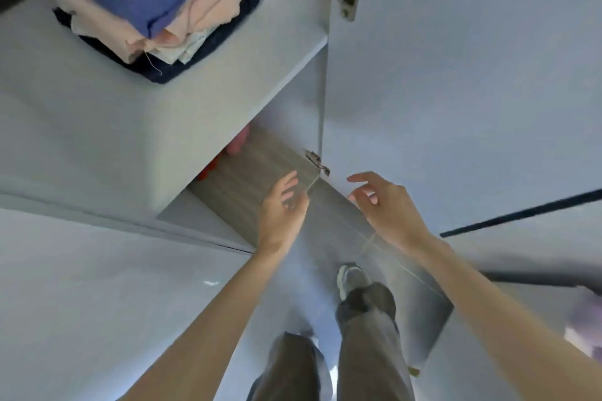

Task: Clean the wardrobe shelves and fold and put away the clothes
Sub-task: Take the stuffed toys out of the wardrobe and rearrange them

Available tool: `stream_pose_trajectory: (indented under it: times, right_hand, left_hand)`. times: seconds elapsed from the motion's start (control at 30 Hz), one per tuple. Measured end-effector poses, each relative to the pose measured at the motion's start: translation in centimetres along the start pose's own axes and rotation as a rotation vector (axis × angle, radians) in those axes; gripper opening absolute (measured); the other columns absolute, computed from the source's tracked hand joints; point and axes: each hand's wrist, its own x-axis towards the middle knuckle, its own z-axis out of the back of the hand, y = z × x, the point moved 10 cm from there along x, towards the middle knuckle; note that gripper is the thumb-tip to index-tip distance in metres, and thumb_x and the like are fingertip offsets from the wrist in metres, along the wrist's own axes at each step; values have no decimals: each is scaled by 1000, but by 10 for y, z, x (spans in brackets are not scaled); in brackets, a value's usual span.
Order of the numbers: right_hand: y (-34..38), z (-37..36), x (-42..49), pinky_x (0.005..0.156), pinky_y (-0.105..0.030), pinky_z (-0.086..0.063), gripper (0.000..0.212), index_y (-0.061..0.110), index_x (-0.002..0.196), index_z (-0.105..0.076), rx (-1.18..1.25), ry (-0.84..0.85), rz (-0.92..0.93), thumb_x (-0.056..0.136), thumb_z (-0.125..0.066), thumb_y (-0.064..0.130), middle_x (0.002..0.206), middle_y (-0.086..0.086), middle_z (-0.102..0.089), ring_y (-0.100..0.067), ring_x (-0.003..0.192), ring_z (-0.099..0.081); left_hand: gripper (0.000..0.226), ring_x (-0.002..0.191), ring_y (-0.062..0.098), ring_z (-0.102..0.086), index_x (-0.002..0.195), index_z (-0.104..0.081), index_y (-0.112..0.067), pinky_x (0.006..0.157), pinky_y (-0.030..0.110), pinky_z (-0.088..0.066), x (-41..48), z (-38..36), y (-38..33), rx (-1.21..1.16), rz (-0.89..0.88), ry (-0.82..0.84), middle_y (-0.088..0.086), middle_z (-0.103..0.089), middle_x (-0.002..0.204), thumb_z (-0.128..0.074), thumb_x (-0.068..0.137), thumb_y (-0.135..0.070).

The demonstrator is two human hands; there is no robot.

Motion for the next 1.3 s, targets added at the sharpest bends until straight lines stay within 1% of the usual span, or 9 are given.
stream_pose_trajectory:
  times: [0.13, 0.33, 0.5, 0.6, 0.87, 0.97, 1.07, 1.23, 1.3]
  right_hand:
    - [15, 69, -106, 67, -10, -45, 29, 34, 114, -58, 23, -124, -121, 96, -46, 15, 89, 17, -71, -7, 89, -65]
    - [31, 145, -247, 77, -28, -52, 29, 36, 112, -58, 40, -341, -243, 94, -49, 14, 86, 19, -70, -8, 85, -66]
    - [0, 185, -347, 79, -25, -51, 26, 30, 117, -60, 87, -500, -390, 96, -52, 18, 91, 16, -69, -8, 86, -65]
    - [-29, 205, -402, 77, -25, -50, 25, 29, 119, -60, 106, -604, -497, 96, -53, 21, 97, 12, -69, -8, 85, -64]
    - [-127, 243, -526, 77, -29, -46, 32, 22, 127, -56, 133, -795, -725, 96, -51, 18, 114, 4, -63, -13, 93, -58]
    - [-176, 251, -558, 83, -32, -48, 36, 23, 131, -54, 150, -814, -771, 95, -52, 18, 121, 3, -62, -16, 100, -59]
    - [-230, 261, -579, 92, -42, -52, 41, 28, 134, -51, 160, -770, -795, 94, -51, 18, 133, 0, -55, -20, 106, -59]
    - [-315, 278, -595, 95, -31, -44, 47, 26, 135, -50, 39, -569, -802, 93, -47, 4, 143, 0, -43, -20, 119, -50]
    - [-349, 282, -594, 90, -33, -49, 50, 29, 133, -50, -36, -455, -787, 91, -45, 1, 143, 2, -45, -19, 115, -52]
  left_hand:
    - [40, 110, 5, -55, 131, -53, -25, 94, 22, -43, -74, 15, -65, -18, -6, 105, -9, -59, 128, -58, 92, -14]
    - [41, 107, 5, -57, 132, -53, -20, 95, 30, -48, -151, 13, -142, 42, -61, 257, -6, -59, 129, -56, 92, -11]
    - [42, 96, -3, -55, 134, -50, -21, 80, 15, -38, -209, -46, -170, 139, -70, 537, -5, -57, 132, -56, 93, -13]
    - [49, 92, -8, -51, 139, -45, -24, 81, 17, -37, -244, -90, -172, 228, -60, 687, -7, -52, 136, -55, 92, -16]
    - [68, 127, 15, -45, 148, -27, -28, 97, 27, -37, -330, -220, -183, 423, -247, 949, -5, -38, 148, -61, 90, -22]
    - [76, 133, 14, -37, 150, -21, -29, 101, 24, -33, -355, -269, -189, 468, -347, 976, -6, -33, 145, -64, 87, -21]
    - [77, 128, 10, -33, 150, -25, -18, 95, 6, -27, -378, -321, -203, 514, -542, 962, -6, -35, 130, -67, 85, -11]
    - [91, 138, 22, -23, 151, -22, -22, 105, 34, -30, -388, -411, -183, 775, -748, 859, 4, -22, 153, -76, 78, -23]
    - [93, 141, 28, -17, 150, -26, -22, 104, 39, -35, -388, -445, -171, 902, -829, 818, 5, -19, 156, -78, 74, -30]
